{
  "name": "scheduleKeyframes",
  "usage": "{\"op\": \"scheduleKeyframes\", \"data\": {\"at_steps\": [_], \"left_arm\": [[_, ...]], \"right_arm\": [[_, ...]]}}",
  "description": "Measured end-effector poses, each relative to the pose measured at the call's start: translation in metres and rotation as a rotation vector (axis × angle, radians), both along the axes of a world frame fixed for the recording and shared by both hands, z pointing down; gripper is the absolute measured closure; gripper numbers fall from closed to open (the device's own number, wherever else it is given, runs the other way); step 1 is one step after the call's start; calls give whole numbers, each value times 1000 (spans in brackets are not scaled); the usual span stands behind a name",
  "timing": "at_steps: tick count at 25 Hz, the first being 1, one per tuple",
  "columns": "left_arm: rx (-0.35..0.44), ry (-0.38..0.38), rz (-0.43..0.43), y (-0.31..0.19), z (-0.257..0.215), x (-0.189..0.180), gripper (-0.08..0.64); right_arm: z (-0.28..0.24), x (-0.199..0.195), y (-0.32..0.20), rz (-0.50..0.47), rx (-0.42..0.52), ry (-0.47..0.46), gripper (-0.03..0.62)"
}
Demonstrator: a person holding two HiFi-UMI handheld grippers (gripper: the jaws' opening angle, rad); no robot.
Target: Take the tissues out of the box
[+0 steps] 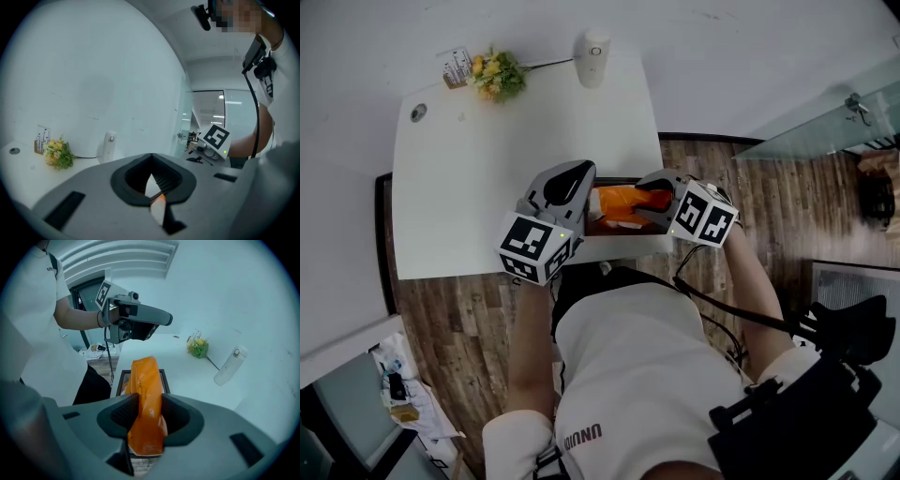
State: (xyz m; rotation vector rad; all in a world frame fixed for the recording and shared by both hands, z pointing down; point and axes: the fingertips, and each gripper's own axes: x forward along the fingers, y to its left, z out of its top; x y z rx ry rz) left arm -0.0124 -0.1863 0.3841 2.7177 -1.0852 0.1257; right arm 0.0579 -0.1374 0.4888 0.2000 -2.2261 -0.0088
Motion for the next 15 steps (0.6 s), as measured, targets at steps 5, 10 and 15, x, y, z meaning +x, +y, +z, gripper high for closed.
{"op": "scheduleKeyframes", "data": {"at_steps": [5, 10, 15], "left_arm": [[0, 0, 0, -1, 0, -1, 547], [-1, 0, 3, -1, 0, 0, 546], [2, 2, 2, -2, 0, -1, 546]], "right_arm": [[-3, 0, -1, 3, 7, -3, 430], [-7, 1, -3, 10, 16, -4, 430], [-8, 2, -4, 16, 18, -5, 430]]}}
